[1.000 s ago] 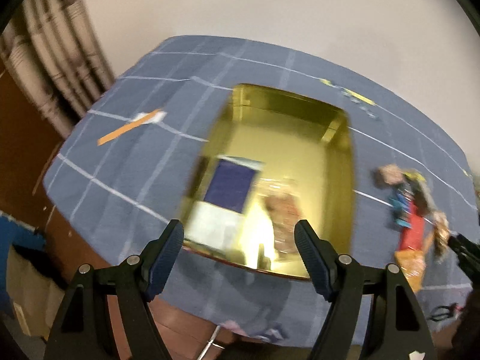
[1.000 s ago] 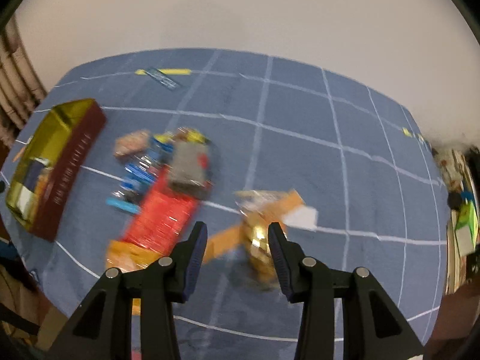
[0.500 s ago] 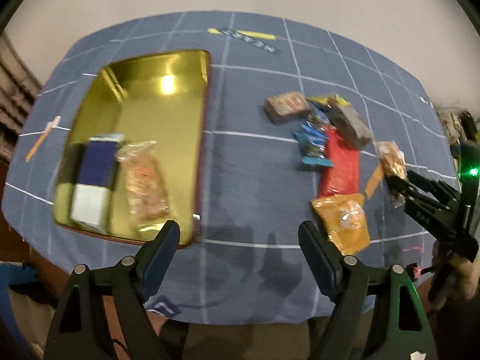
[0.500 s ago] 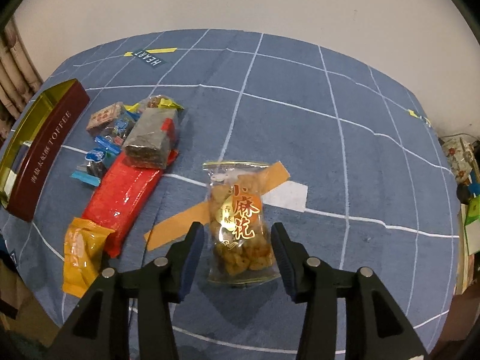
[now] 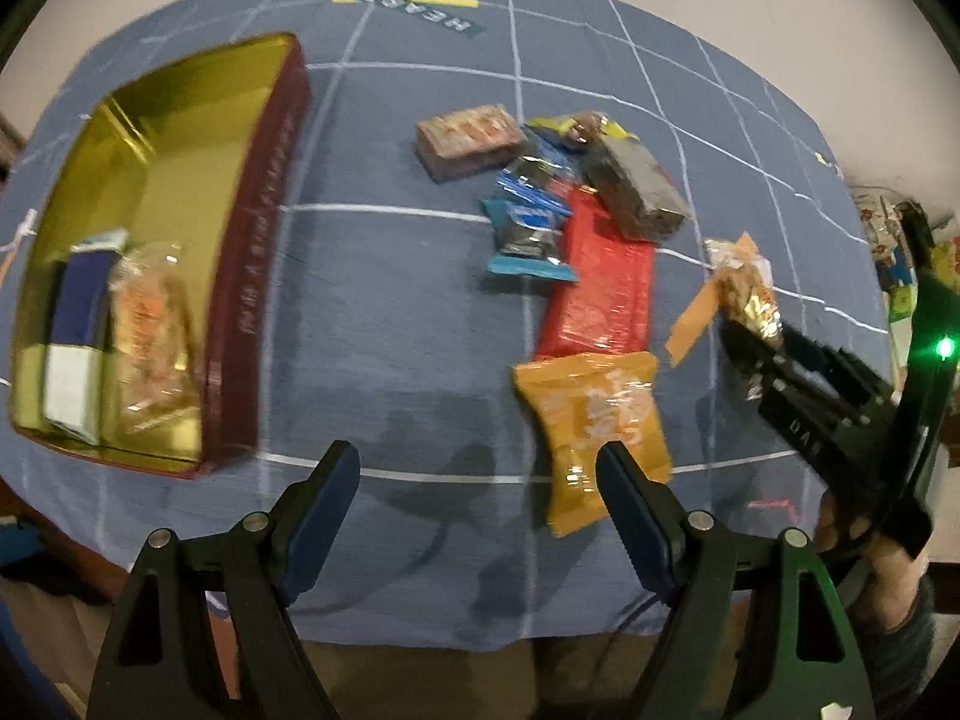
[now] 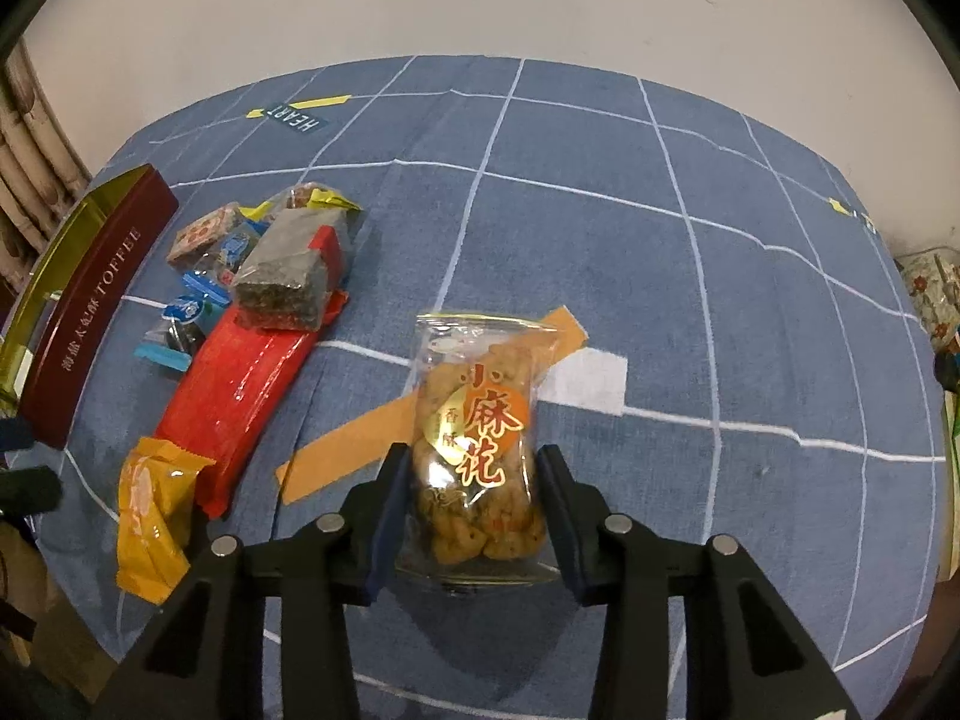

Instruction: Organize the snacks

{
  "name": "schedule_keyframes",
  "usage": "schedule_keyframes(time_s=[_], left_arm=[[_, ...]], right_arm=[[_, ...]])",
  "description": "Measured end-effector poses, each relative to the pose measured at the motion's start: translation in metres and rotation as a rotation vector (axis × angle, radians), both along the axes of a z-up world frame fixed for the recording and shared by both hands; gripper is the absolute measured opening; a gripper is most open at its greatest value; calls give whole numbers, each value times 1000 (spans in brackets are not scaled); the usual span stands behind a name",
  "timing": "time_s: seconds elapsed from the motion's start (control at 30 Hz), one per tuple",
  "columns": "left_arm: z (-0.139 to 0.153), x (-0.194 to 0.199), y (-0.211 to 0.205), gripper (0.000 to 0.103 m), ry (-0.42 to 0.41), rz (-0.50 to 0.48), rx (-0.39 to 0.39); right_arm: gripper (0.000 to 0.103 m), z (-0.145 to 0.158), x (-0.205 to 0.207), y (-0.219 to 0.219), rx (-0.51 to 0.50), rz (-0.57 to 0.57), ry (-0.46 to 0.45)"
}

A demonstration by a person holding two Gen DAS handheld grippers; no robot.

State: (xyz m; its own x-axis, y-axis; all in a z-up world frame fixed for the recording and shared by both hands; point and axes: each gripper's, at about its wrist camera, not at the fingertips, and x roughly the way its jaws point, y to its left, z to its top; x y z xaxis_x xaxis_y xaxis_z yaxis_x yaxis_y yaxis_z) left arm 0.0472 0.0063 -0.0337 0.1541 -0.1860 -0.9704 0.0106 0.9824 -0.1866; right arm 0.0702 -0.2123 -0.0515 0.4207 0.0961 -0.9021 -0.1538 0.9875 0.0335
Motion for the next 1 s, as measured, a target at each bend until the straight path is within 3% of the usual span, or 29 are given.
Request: schedule_keyframes(time_s=[0.4,0.6,0.87,1.0], left_arm=[[-16,15,-37,78,52,4,-55],[-25,21,-49,76,53,6,-34],[-38,25,-69,53,62,-15,-19],[-39,24,-76,50,45,-54,24]], right_arm=[[43,2,-21,-13,17,-42,29],[43,2,-28,-16,34,-50,33],[43,2,-30,-17,38,-55,34],[43,3,-29,-17,43,-59,35]])
